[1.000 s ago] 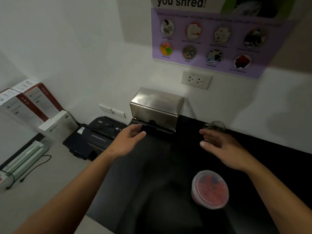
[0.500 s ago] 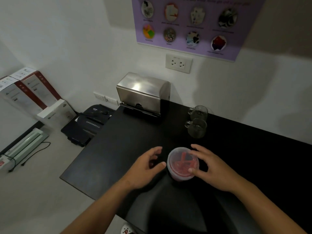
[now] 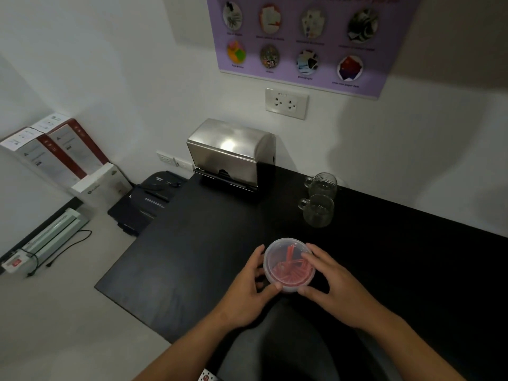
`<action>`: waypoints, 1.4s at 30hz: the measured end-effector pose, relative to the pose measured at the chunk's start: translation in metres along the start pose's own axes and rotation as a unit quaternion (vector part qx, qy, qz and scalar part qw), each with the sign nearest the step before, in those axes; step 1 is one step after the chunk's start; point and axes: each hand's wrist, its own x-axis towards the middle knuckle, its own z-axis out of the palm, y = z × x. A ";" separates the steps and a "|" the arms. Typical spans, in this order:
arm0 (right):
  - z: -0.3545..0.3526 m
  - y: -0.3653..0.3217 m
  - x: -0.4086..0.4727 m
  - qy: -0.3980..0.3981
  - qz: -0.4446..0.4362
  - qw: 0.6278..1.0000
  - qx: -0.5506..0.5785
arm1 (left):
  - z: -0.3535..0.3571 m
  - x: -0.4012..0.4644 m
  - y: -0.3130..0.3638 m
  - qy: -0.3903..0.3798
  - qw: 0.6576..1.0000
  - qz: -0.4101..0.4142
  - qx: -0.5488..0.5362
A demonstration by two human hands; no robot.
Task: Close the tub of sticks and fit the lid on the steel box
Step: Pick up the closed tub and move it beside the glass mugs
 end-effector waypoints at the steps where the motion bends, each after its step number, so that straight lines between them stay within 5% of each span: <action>1: -0.001 0.000 0.004 0.001 0.000 1.000 -0.007 | 0.001 0.002 0.000 0.009 1.000 0.005 -0.004; 10: -0.028 -0.010 0.074 0.038 -0.034 0.993 -0.110 | -0.012 0.053 0.018 0.107 0.992 0.059 -0.030; 25: -0.078 -0.012 0.184 0.054 -0.027 0.984 -0.165 | -0.051 0.176 0.053 0.097 0.995 0.000 0.034; 42: -0.118 -0.008 0.234 0.078 -0.032 0.987 -0.137 | -0.061 0.245 0.084 0.085 0.981 0.099 0.147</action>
